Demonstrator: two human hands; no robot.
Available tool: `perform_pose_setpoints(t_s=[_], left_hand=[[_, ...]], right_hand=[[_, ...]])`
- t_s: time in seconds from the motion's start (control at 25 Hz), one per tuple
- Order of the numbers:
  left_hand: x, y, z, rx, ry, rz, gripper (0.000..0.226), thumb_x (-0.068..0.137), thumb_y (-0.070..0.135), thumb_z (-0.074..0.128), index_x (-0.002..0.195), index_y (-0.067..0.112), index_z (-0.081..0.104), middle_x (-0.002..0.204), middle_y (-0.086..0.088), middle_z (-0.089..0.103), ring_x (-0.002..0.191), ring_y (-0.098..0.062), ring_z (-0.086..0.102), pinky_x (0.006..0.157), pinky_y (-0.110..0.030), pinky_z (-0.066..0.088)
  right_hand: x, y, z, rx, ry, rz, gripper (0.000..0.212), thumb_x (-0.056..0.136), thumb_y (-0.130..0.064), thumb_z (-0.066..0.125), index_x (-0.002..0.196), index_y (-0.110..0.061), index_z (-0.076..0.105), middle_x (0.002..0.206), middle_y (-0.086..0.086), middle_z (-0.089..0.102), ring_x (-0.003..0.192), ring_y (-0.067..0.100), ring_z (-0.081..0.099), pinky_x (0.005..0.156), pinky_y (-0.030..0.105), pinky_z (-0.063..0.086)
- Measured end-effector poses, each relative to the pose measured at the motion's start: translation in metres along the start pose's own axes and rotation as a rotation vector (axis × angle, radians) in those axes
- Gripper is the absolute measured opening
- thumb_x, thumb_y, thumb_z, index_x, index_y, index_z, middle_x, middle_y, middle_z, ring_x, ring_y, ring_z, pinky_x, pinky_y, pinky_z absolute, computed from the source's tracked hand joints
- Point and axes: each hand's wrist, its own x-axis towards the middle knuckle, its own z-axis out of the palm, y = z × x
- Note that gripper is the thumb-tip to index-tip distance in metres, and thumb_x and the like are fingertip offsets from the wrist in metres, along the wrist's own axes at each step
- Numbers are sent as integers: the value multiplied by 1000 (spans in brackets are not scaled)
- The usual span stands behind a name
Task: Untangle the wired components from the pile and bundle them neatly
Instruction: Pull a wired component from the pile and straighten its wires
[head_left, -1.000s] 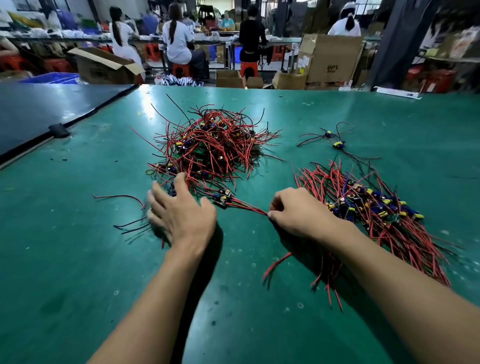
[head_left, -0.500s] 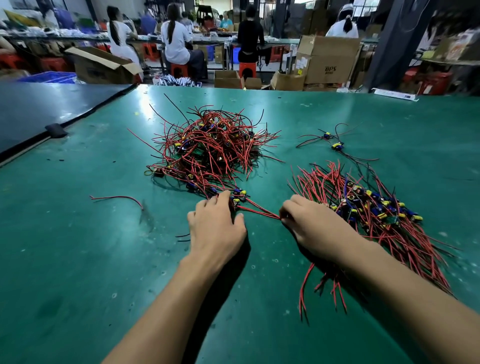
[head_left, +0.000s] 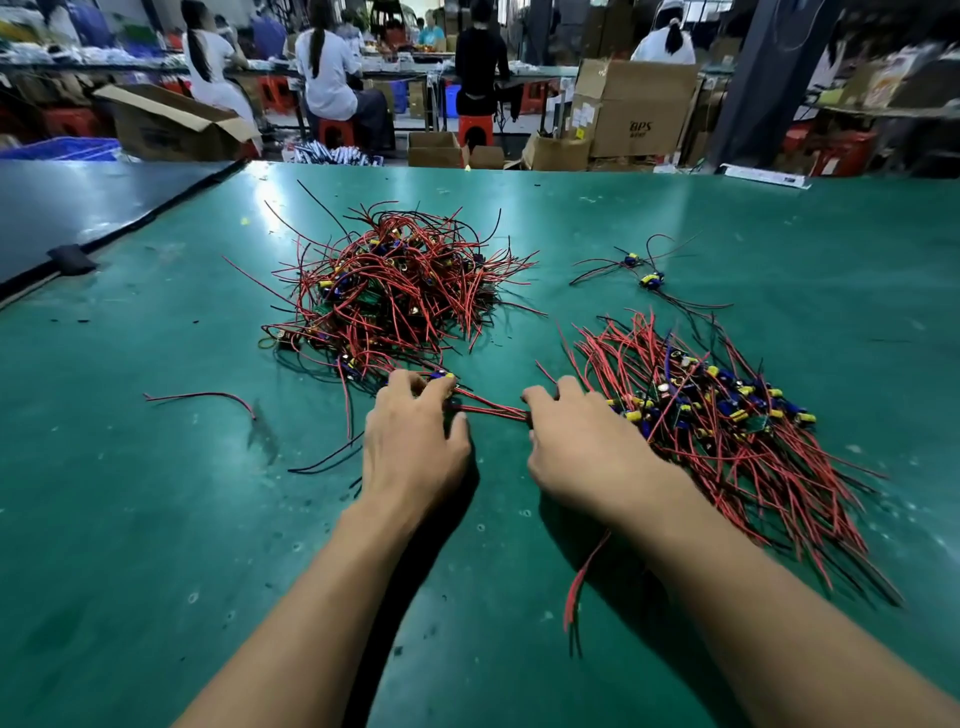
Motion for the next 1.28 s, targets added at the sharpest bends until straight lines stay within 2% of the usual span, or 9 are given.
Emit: perform_pose_setpoints(t_s=[0.12, 0.24, 0.4, 0.6, 0.76, 0.88, 1.0, 1.12, 1.28], left_hand=[[3, -2, 0, -76, 25, -66, 28, 88, 29, 60, 114, 20, 65, 117, -4, 49, 100, -28, 56, 89, -37, 47], [5, -3, -1, -90, 37, -64, 23, 86, 24, 62, 108, 17, 65, 111, -4, 52, 96, -27, 59, 85, -36, 48], [3, -3, -1, -107, 33, -41, 21, 87, 21, 63, 107, 19, 66, 107, -2, 57, 97, -25, 59, 86, -36, 49], [3, -5, -3, -133, 48, -60, 27, 86, 20, 64, 113, 17, 64, 112, -3, 61, 101, -25, 58, 91, -41, 48], [0, -4, -6, -40, 137, -76, 28, 86, 27, 64, 113, 22, 67, 112, 1, 66, 106, -25, 47, 90, -39, 37], [-4, 3, -9, -54, 228, -7, 25, 86, 30, 67, 109, 24, 70, 100, 6, 71, 100, -21, 46, 79, -33, 25], [-5, 9, -13, -108, 307, 77, 18, 86, 29, 68, 102, 24, 73, 80, 8, 68, 88, -18, 49, 76, -31, 20], [-6, 11, -15, -104, 340, 137, 12, 85, 24, 67, 96, 25, 72, 74, 9, 66, 81, -17, 52, 75, -31, 22], [-6, 4, -12, -49, 128, 72, 21, 83, 17, 64, 102, 21, 72, 94, 5, 72, 91, -23, 54, 80, -36, 37]], right_hand=[[6, -9, 11, 324, 118, 142, 42, 101, -31, 48, 141, -16, 45, 138, 15, 45, 130, 35, 38, 107, 45, 33], [7, -14, 29, 531, 225, 184, 47, 101, -35, 50, 145, -18, 44, 142, 11, 45, 134, 30, 36, 111, 42, 29], [6, 0, 41, 584, 311, 173, 52, 102, -38, 49, 147, -14, 42, 145, 7, 45, 137, 25, 35, 115, 38, 26], [8, 22, 36, 667, 354, 134, 46, 101, -30, 54, 141, -8, 50, 137, 9, 55, 129, 24, 48, 113, 35, 32], [9, 42, 24, 644, 370, 173, 41, 102, -21, 54, 139, -6, 54, 137, 12, 57, 126, 23, 50, 105, 20, 28], [7, 46, 13, 692, 348, 139, 37, 103, -17, 51, 138, -7, 56, 138, 9, 57, 127, 18, 50, 104, 16, 28], [-7, 33, 10, 750, 538, -6, 30, 100, -18, 59, 129, -11, 64, 128, 0, 64, 118, 5, 54, 101, 7, 32], [-20, 27, 13, 775, 691, -75, 31, 92, -20, 70, 122, -17, 65, 120, -6, 62, 115, 5, 56, 103, 16, 38], [-19, 38, 18, 418, 368, -136, 33, 88, -33, 73, 119, -23, 69, 118, -6, 65, 120, 16, 51, 105, 34, 36]])
